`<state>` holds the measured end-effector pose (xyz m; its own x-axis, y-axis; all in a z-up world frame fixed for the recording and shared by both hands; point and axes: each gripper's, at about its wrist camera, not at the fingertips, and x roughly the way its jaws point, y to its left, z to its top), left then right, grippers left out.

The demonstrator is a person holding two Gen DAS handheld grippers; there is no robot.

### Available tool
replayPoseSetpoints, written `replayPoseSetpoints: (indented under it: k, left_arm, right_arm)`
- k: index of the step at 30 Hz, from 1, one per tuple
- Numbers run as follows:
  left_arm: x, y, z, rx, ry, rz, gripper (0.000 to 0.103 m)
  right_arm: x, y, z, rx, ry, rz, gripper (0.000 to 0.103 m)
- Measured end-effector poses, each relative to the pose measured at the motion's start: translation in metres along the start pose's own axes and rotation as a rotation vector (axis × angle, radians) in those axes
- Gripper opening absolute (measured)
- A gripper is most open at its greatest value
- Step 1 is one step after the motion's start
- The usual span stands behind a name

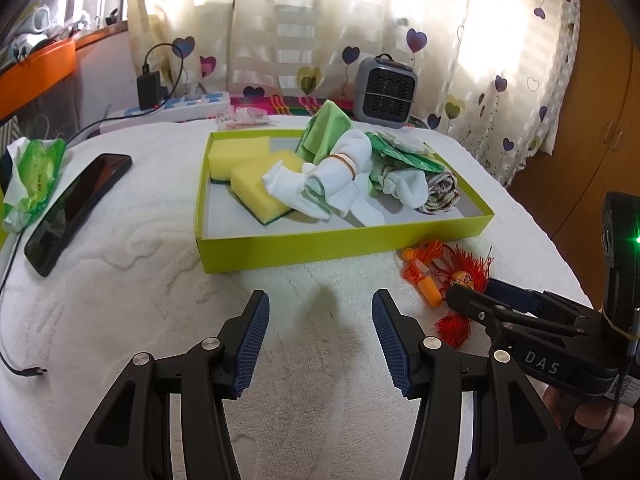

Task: Organize soft objects
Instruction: 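Grasp the red-tasseled ornament with the right tool, then lift the ornament with the right tool while the left tool reaches the orange cord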

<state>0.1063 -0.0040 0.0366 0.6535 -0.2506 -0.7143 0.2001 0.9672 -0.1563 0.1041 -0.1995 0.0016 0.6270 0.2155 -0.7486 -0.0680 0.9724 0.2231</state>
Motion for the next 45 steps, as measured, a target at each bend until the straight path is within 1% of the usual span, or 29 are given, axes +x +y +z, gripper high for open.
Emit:
replayPoseSetpoints:
  k: [5, 8, 10, 11, 12, 13, 14, 18, 24, 28, 32, 36, 40, 45]
  left_arm:
    - [0.002, -0.002, -0.001, 0.009, 0.006, -0.007, 0.053]
    - [0.001, -0.003, -0.001, 0.010, 0.006, -0.006, 0.053]
    - [0.002, -0.004, -0.001, 0.010, 0.006, -0.005, 0.053]
    - [0.001, -0.003, -0.001, 0.011, 0.006, -0.007, 0.053]
    - [0.001, -0.003, -0.001, 0.010, 0.007, -0.008, 0.053]
    - [0.001, -0.003, -0.001, 0.009, 0.008, -0.010, 0.053]
    - [0.001, -0.004, -0.001, 0.010, 0.007, -0.015, 0.053]
    - [0.001, -0.007, 0.000, 0.021, 0.012, -0.021, 0.053]
    - [0.000, -0.009, 0.000, 0.020, 0.018, -0.026, 0.053]
    - [0.002, -0.009, 0.001, 0.013, 0.027, -0.042, 0.053]
    - [0.009, -0.017, 0.002, 0.028, 0.051, -0.064, 0.053]
    - [0.017, -0.025, 0.004, 0.047, 0.074, -0.069, 0.053]
    - [0.023, -0.034, 0.008, 0.068, 0.089, -0.094, 0.053]
    - [0.033, -0.042, 0.012, 0.078, 0.114, -0.094, 0.053]
  right_arm:
    - [-0.001, 0.008, -0.006, -0.065, 0.005, -0.053, 0.056]
    - [-0.001, 0.009, -0.007, -0.080, 0.006, -0.063, 0.056]
    - [-0.001, 0.008, -0.007, -0.084, 0.005, -0.068, 0.054]
    - [-0.001, 0.009, -0.007, -0.089, 0.005, -0.075, 0.049]
    - [-0.002, 0.009, -0.007, -0.100, 0.007, -0.079, 0.039]
    - [-0.002, 0.009, -0.008, -0.107, 0.009, -0.073, 0.035]
    - [-0.003, 0.008, -0.009, -0.106, 0.012, -0.057, 0.032]
    - [-0.007, 0.002, -0.010, -0.082, 0.007, -0.004, 0.028]
    - [-0.010, 0.000, -0.012, -0.085, -0.002, 0.016, 0.026]
    - [-0.017, -0.006, -0.011, -0.077, -0.020, 0.022, 0.025]
    - [-0.023, -0.020, -0.011, -0.044, -0.033, 0.015, 0.025]
    - [-0.028, -0.035, -0.010, -0.023, -0.041, 0.010, 0.025]
    - [-0.032, -0.049, -0.010, -0.012, -0.054, -0.032, 0.025]
    - [-0.038, -0.069, -0.008, 0.030, -0.069, -0.042, 0.025]
